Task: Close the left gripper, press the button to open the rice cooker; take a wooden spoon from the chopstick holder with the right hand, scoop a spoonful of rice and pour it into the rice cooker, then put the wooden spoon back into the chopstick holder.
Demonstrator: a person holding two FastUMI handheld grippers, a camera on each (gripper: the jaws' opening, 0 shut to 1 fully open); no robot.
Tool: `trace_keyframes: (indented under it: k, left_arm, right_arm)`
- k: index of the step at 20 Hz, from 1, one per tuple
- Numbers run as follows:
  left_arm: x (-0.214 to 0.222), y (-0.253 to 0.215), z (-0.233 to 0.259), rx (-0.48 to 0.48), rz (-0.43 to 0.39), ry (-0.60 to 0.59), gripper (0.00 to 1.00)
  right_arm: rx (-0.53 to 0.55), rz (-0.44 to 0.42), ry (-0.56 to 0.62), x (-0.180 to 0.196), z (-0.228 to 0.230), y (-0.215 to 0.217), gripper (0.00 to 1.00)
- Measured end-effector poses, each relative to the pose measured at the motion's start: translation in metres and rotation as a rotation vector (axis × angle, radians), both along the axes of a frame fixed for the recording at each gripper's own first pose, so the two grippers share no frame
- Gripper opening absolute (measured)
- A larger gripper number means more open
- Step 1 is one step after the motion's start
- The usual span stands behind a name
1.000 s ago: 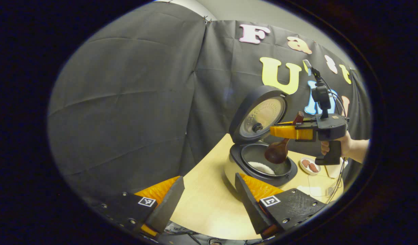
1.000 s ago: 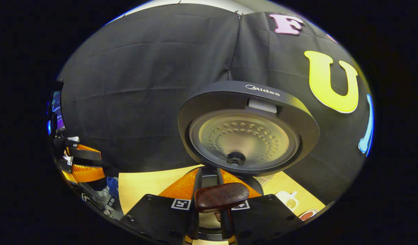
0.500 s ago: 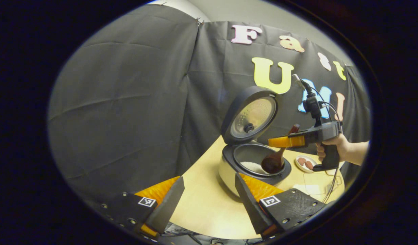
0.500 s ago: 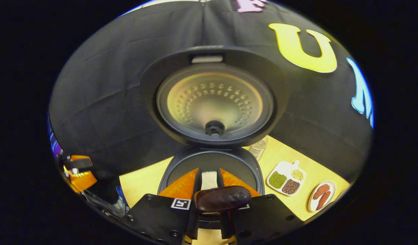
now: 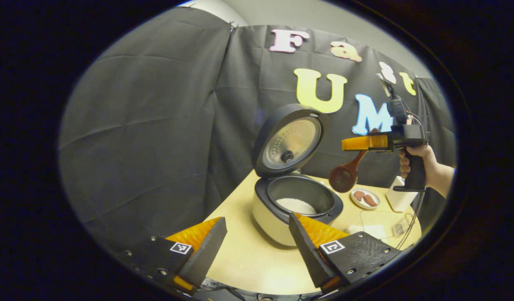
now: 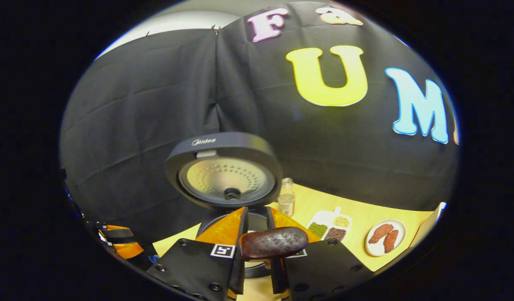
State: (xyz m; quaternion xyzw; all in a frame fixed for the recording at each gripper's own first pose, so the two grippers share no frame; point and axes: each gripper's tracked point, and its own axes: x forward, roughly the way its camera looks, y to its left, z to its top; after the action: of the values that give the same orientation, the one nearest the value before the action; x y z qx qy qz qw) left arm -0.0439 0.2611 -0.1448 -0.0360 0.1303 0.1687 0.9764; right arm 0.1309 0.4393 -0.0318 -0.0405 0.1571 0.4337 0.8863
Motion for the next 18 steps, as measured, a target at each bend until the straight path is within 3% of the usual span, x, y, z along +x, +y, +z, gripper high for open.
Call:
trace_keyframes:
  k: [10,18]
  left_arm:
    - [0.039,-0.057,0.003,-0.016,-0.194,0.002,0.94]
    - [0.056,-0.093,0.005,-0.025,-0.260,0.008,0.94]
  right_arm:
    - [0.140,-0.335,0.069,0.049,0.013,-0.190,0.24]
    - [0.211,-0.623,0.139,0.051,0.003,-0.357,0.24]
